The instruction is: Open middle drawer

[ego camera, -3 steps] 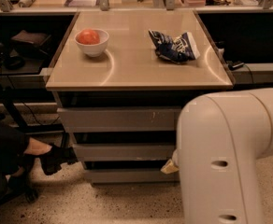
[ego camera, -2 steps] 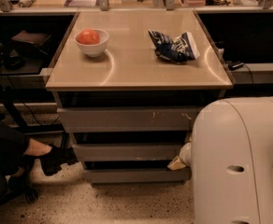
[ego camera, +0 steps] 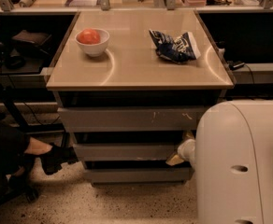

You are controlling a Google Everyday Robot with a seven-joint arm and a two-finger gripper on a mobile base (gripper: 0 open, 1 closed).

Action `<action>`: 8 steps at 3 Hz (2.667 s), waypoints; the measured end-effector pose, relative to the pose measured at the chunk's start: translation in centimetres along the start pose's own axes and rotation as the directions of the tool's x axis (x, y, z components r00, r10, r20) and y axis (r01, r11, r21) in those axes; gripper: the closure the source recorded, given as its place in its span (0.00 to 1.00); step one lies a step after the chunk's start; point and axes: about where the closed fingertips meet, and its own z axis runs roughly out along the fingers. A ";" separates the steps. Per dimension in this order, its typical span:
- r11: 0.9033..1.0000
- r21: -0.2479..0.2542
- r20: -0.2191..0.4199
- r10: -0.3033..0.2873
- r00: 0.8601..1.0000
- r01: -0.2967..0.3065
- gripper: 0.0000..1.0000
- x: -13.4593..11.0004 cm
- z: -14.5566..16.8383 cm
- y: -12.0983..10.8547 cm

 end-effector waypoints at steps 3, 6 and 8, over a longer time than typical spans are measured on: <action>0.995 -0.084 0.045 -0.043 0.998 0.046 0.19 -2.0 5.0 -0.1; 0.995 -0.084 0.045 -0.043 0.998 0.046 0.89 -2.0 5.0 -0.1; 0.996 -0.082 0.046 -0.033 0.998 0.036 1.00 -1.3 2.6 1.6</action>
Offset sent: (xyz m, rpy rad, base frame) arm 0.0175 0.0204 -0.0239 0.0298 0.0473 0.0587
